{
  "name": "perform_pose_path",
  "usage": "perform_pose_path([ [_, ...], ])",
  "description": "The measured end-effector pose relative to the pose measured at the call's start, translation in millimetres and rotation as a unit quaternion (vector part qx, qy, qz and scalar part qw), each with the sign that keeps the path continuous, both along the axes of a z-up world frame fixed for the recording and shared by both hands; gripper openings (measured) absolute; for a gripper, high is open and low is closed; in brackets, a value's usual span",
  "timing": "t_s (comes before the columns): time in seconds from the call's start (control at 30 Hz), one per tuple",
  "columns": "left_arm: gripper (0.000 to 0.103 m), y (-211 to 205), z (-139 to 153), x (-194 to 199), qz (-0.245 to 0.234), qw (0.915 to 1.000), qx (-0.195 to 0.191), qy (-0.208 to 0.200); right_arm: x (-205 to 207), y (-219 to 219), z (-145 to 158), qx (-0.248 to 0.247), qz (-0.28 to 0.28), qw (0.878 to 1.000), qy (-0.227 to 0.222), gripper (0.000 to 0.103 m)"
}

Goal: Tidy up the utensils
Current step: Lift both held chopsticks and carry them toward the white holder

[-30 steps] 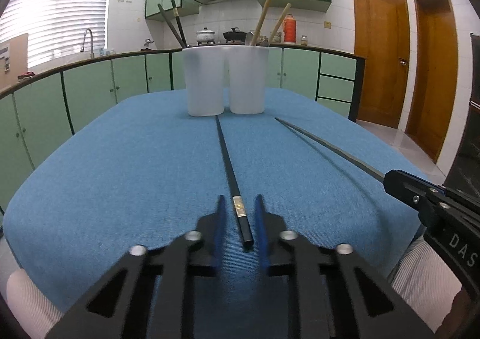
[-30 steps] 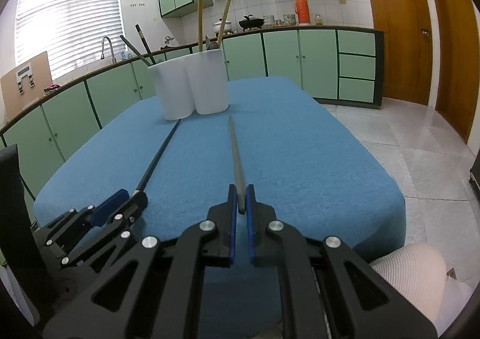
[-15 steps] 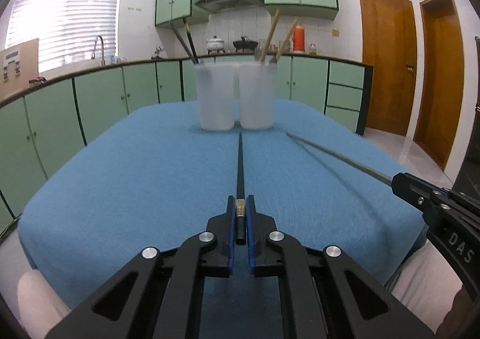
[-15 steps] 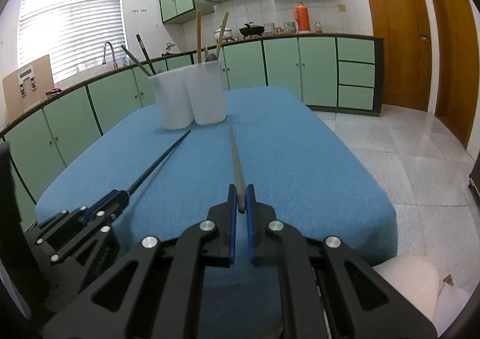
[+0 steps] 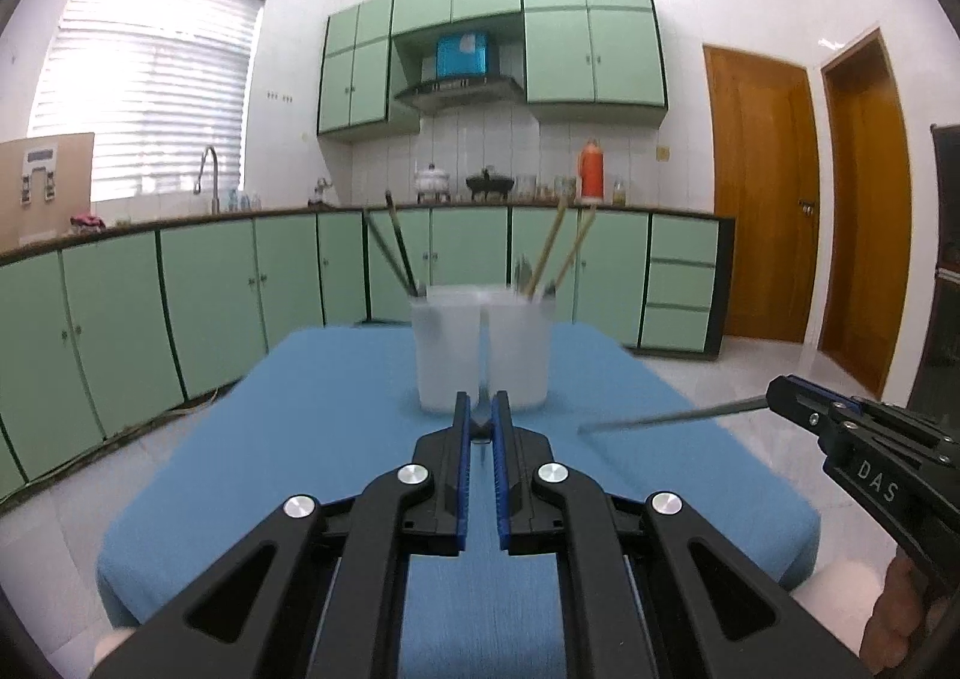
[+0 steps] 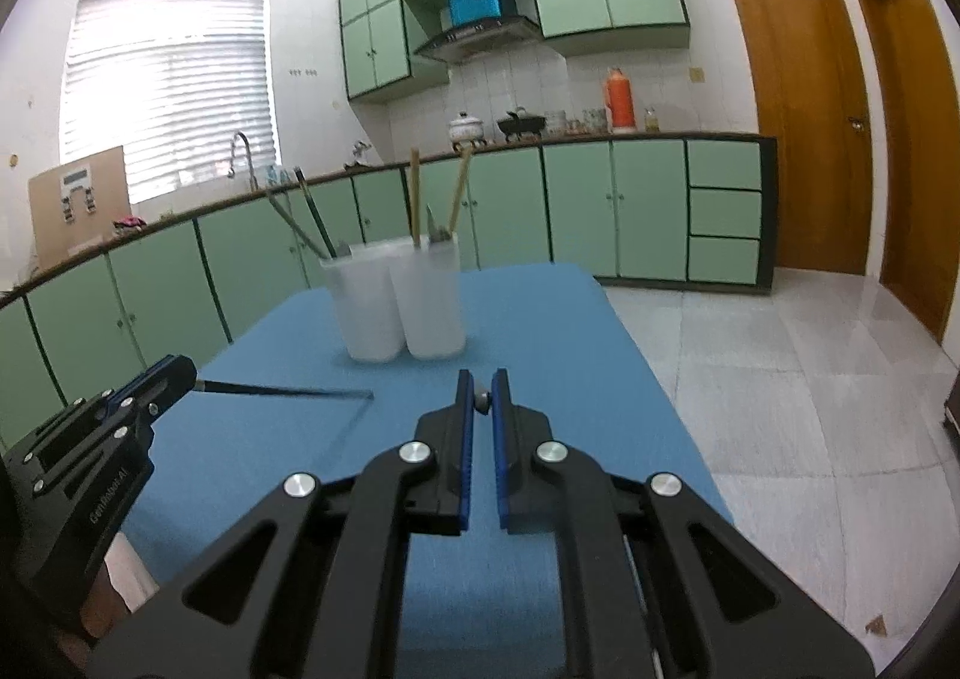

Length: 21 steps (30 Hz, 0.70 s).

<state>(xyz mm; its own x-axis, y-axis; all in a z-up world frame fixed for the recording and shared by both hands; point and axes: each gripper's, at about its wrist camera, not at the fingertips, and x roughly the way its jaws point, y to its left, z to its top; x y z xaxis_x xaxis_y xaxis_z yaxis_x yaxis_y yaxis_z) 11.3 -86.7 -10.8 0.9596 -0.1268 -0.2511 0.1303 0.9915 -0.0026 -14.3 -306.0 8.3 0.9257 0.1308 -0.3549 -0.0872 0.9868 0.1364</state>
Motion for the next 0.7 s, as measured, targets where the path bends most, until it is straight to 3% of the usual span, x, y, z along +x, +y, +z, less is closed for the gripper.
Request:
perform_pose_path([
  [0.3,0.007,13,49,16,-0.017,0.9994,-0.020,-0.021,20,0,48,-0.013,0.036,0.999,-0.012,0.005],
  [0.7,0.007,19,80,34,-0.036,0.9988,-0.024,-0.023,41,4,90,-0.022,0.088,0.996,-0.011,0.005],
])
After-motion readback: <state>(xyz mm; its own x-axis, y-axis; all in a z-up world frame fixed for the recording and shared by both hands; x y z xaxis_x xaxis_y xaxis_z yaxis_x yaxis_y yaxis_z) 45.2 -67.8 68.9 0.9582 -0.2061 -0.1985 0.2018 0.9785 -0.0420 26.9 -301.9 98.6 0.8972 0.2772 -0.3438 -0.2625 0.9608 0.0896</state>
